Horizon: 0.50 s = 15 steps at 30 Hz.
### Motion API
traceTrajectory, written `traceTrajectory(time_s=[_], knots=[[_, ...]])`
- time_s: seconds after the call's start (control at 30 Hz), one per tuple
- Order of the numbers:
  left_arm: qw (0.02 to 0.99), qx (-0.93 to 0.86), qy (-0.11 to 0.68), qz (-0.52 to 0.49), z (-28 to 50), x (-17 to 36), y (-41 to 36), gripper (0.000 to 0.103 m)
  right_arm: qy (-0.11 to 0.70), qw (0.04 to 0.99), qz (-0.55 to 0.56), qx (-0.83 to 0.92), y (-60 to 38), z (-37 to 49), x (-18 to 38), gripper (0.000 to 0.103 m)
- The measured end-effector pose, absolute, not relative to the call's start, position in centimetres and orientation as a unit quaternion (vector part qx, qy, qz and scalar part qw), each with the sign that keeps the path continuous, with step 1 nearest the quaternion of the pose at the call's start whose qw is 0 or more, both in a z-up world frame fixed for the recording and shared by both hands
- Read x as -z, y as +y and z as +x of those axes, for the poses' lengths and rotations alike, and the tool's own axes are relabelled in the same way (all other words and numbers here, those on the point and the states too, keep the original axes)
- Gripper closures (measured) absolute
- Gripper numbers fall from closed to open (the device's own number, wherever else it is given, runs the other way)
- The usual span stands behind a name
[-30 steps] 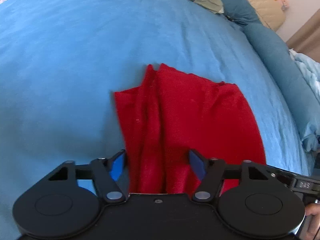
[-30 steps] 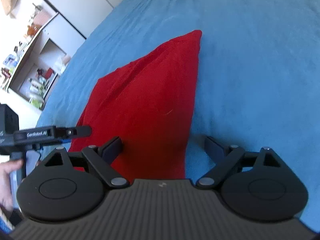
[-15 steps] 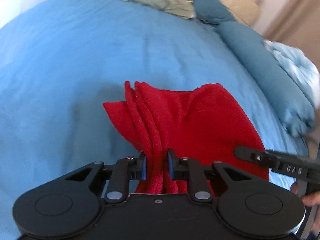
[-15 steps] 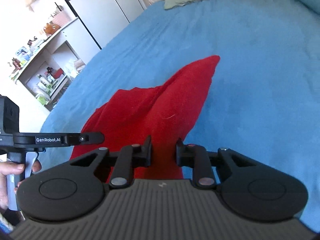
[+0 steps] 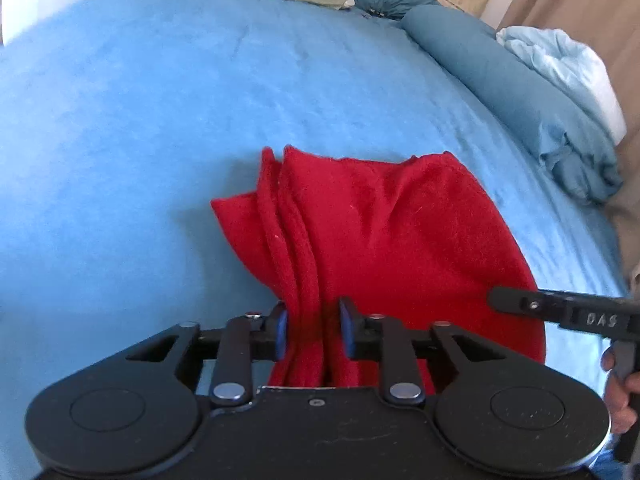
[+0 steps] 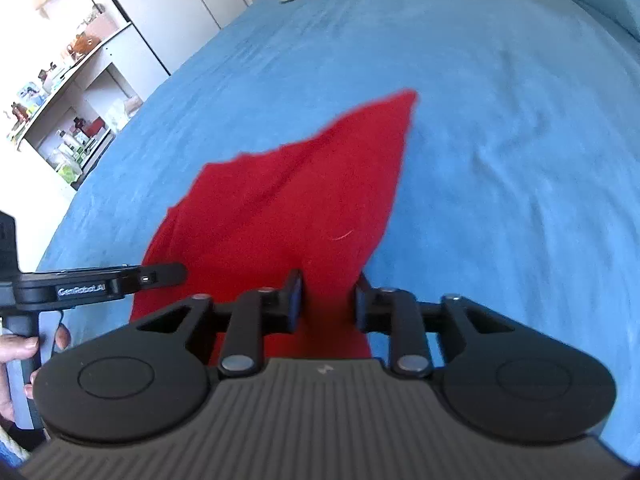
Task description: Fold small clothes
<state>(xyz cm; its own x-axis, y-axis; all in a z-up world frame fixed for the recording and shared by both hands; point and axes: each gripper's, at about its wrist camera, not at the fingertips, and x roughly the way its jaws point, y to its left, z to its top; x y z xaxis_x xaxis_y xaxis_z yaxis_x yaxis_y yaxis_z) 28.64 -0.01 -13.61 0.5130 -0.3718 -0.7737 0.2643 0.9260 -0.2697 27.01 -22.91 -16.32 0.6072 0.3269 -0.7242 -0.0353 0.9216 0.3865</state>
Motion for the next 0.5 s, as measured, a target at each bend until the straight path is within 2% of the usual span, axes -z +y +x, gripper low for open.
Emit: traceTrajectory(time_s=[0.03, 0.07, 0.1, 0.13, 0.23, 0.4, 0.5], knots=[[0.873, 0.174, 0.454, -0.043, 28.3, 13.2, -0.3, 0.046, 0.431, 0.882, 0.17, -0.091, -23.2, 26.7, 16.3, 0.038], [0.88, 0.164, 0.445, -0.025, 27.7, 12.8, -0.2, 0.021, 0.429, 0.883, 0.171, -0.085, -23.4, 26.3, 16.1, 0.03], [0.889, 0.154, 0.431, -0.009, 27.2, 12.3, -0.2, 0.008, 0.42, 0.888, 0.17, -0.083, -23.6, 25.8, 15.6, 0.013], [0.897, 0.148, 0.417, 0.004, 26.7, 11.9, -0.2, 0.007, 0.408, 0.895, 0.163, -0.079, -23.7, 25.2, 15.2, 0.0], [0.9, 0.136, 0.412, 0.027, 25.9, 12.0, 0.1, 0.007, 0.385, 0.913, 0.121, -0.06, -23.7, 24.3, 14.3, 0.0], [0.893, 0.119, 0.429, 0.065, 24.9, 14.9, 0.4, 0.007, 0.409, 0.91, 0.06, -0.023, -23.4, 24.8, 16.7, 0.0], [0.888, 0.117, 0.44, 0.07, 24.3, 16.8, 1.2, 0.007, 0.42, 0.904, 0.079, -0.016, -24.7, 25.0, 18.6, 0.0]])
